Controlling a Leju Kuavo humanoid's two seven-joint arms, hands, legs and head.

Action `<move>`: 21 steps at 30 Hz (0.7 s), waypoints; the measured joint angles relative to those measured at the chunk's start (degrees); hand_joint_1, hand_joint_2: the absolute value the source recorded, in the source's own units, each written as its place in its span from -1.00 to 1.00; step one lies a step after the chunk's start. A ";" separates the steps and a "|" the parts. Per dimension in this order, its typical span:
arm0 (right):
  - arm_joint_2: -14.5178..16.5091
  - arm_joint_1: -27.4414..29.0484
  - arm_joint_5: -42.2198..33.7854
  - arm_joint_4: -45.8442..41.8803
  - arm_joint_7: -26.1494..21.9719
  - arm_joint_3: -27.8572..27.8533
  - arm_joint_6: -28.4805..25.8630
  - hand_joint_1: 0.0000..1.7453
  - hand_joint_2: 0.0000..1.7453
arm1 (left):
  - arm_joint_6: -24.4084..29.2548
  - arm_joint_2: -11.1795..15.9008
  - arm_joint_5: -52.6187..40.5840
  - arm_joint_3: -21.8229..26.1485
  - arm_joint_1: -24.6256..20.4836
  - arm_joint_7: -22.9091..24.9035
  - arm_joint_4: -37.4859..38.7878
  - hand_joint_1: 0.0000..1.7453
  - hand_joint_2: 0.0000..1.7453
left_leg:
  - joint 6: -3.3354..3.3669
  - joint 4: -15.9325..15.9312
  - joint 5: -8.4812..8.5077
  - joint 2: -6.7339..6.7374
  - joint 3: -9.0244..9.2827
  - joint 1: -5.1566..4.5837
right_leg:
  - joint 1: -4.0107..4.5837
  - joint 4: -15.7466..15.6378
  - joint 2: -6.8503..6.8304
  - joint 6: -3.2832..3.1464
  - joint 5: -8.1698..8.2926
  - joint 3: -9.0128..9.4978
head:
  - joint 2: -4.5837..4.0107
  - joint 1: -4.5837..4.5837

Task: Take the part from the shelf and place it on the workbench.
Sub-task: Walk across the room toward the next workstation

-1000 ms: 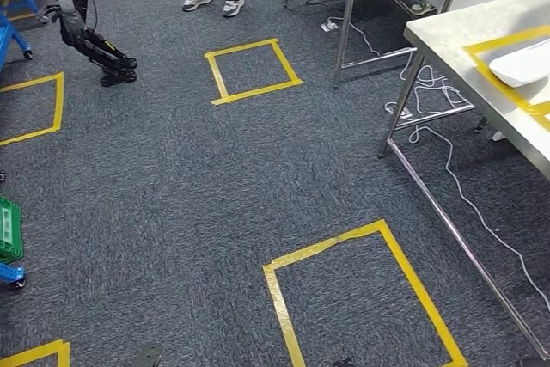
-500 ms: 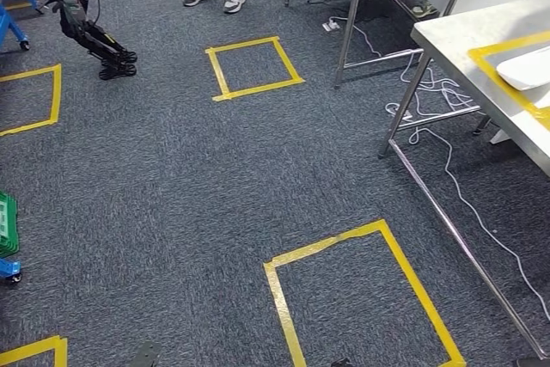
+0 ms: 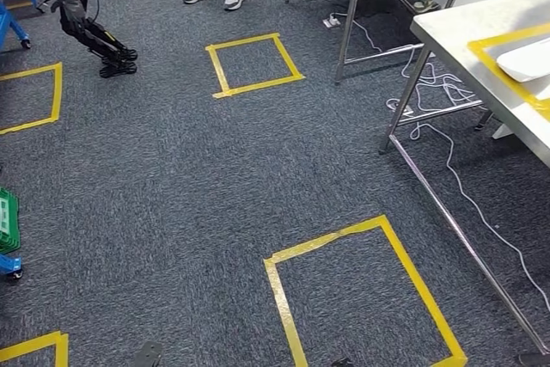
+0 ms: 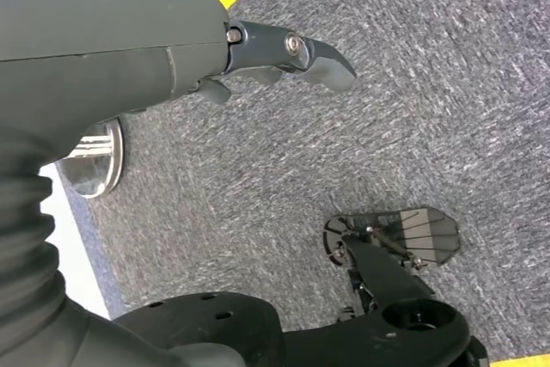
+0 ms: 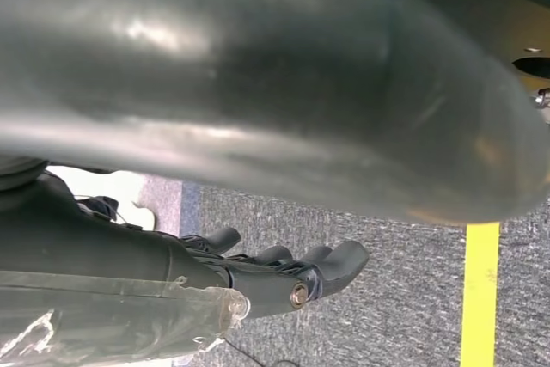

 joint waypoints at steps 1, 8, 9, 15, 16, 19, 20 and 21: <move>0.00 0.00 -0.13 0.00 -0.02 -0.01 -0.02 -1.00 -1.00 | 0.01 0.01 0.01 0.01 0.01 -0.03 0.00 -1.00 -1.00 | 0.24 0.17 -0.09 0.00 -0.12 -0.06 | -0.07 0.00 0.00 0.15 0.02 -0.05 | 0.00 -0.02; 0.00 -0.01 -0.45 0.00 -0.09 -0.01 -0.02 -1.00 -1.00 | -0.02 -0.09 0.06 0.02 0.13 -0.17 0.00 -1.00 -1.00 | 1.31 -1.97 0.89 0.02 1.17 0.56 | -0.37 8.24 0.10 1.55 -5.35 -3.25 | -0.01 0.17; 0.00 0.02 -0.50 0.00 -0.07 -0.01 -0.03 -1.00 -1.00 | -0.03 -0.07 0.06 0.02 0.18 -0.17 0.00 -1.00 -1.00 | 1.28 -1.97 0.90 0.01 1.14 0.59 | -0.56 11.53 0.11 1.79 -6.95 -4.67 | -0.01 0.20; 0.01 0.03 -0.79 0.01 0.00 -0.01 -0.24 -1.00 -1.00 | -0.03 0.03 0.06 0.02 0.48 -0.17 0.00 -1.00 -1.00 | -0.64 -1.61 0.86 -0.78 1.11 1.41 | -1.74 1.34 0.86 2.91 -1.63 1.40 | -0.02 0.38; 0.01 0.02 -0.79 0.02 0.00 0.00 -0.24 -1.00 -1.00 | -0.02 0.04 0.06 0.02 0.50 -0.17 0.00 -1.00 -1.00 | -1.12 -1.57 0.94 -0.90 1.04 1.47 | -1.68 -0.25 1.17 2.59 -1.33 2.21 | -0.02 0.43; -0.04 0.08 -0.72 0.01 0.05 -0.02 -0.27 -1.00 -1.00 | -0.01 0.00 0.04 0.02 0.62 -0.17 0.00 -1.00 -1.00 | -1.47 -2.00 1.40 -1.04 0.99 1.67 | -1.31 -0.86 1.41 1.14 -1.07 2.23 | -0.02 0.42; -0.06 0.09 -0.66 0.01 0.08 -0.02 -0.28 -1.00 -1.00 | 0.00 -0.01 0.04 0.02 0.63 -0.17 0.00 -1.00 -1.00 | -0.97 -2.18 1.54 -1.03 1.02 1.68 | -1.28 -0.99 1.42 0.92 -0.95 2.19 | -0.02 0.43; -0.08 0.09 -0.59 0.00 0.09 -0.02 -0.27 -1.00 -1.00 | 0.00 -0.01 0.04 0.02 0.62 -0.17 0.00 -1.00 -1.00 | -0.40 -2.25 1.62 -1.02 1.01 1.66 | -1.31 -1.11 1.43 0.79 -0.85 2.18 | -0.02 0.42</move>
